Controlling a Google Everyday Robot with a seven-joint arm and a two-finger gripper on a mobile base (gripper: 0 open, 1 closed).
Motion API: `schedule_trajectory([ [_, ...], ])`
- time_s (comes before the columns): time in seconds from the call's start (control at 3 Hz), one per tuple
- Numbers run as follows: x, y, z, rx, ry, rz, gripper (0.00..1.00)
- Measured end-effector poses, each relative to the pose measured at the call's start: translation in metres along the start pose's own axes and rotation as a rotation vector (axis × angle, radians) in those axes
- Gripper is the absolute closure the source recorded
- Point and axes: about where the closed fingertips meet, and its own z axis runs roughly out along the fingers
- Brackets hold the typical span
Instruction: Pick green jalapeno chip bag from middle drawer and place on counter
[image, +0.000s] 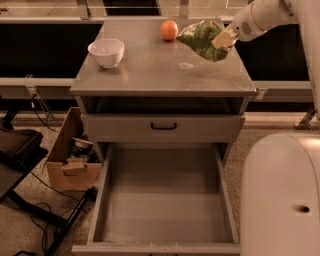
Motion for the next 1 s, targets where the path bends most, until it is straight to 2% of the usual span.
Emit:
schedule_trajectory([
  [0.67, 0.0, 0.0, 0.0001, 0.0, 0.0, 0.0, 0.07],
  [1.0, 0.0, 0.0, 0.0001, 0.0, 0.0, 0.0, 0.0],
])
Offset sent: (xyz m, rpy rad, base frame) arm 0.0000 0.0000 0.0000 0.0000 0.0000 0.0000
